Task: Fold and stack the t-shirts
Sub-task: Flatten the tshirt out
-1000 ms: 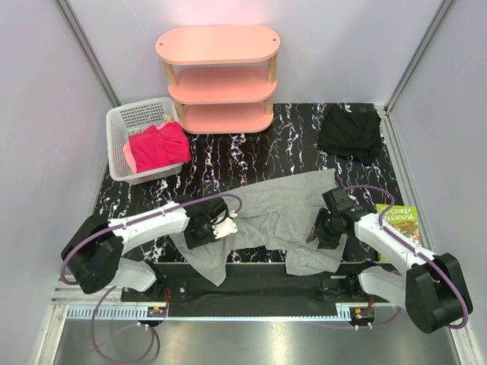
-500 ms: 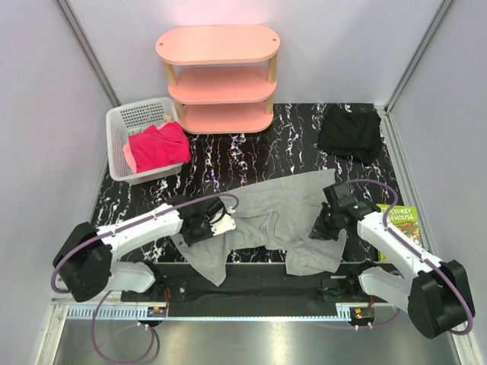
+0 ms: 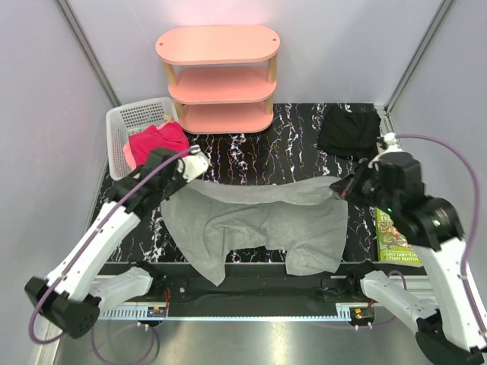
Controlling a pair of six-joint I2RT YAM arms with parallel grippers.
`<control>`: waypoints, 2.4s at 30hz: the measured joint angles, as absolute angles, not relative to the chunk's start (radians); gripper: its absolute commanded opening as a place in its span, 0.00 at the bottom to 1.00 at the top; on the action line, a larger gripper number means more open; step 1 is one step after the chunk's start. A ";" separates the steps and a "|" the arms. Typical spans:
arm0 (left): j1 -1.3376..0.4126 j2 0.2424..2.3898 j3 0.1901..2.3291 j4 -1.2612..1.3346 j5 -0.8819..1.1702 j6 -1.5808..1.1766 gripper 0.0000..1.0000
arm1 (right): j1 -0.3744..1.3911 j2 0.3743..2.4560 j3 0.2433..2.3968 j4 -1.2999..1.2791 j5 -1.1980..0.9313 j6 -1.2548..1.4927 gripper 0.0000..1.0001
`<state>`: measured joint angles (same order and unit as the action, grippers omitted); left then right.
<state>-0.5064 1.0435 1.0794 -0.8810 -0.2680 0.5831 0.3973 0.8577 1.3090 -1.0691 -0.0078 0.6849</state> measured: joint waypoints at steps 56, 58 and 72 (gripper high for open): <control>-0.331 1.225 1.063 -0.770 -0.162 0.603 0.00 | 0.255 1.140 1.430 -0.923 0.298 0.425 0.00; -0.316 1.308 1.079 -0.721 -0.162 0.607 0.00 | 0.255 1.174 1.429 -0.878 0.307 0.422 0.00; -0.266 1.651 1.311 -0.597 -0.166 0.612 0.00 | 0.155 1.394 1.429 -0.692 0.284 0.419 0.00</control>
<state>-0.2665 1.6512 1.3106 -0.5968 -0.1661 0.6125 0.1555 1.3941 1.4292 -0.6918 0.2844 0.4187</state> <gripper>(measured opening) 0.037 0.010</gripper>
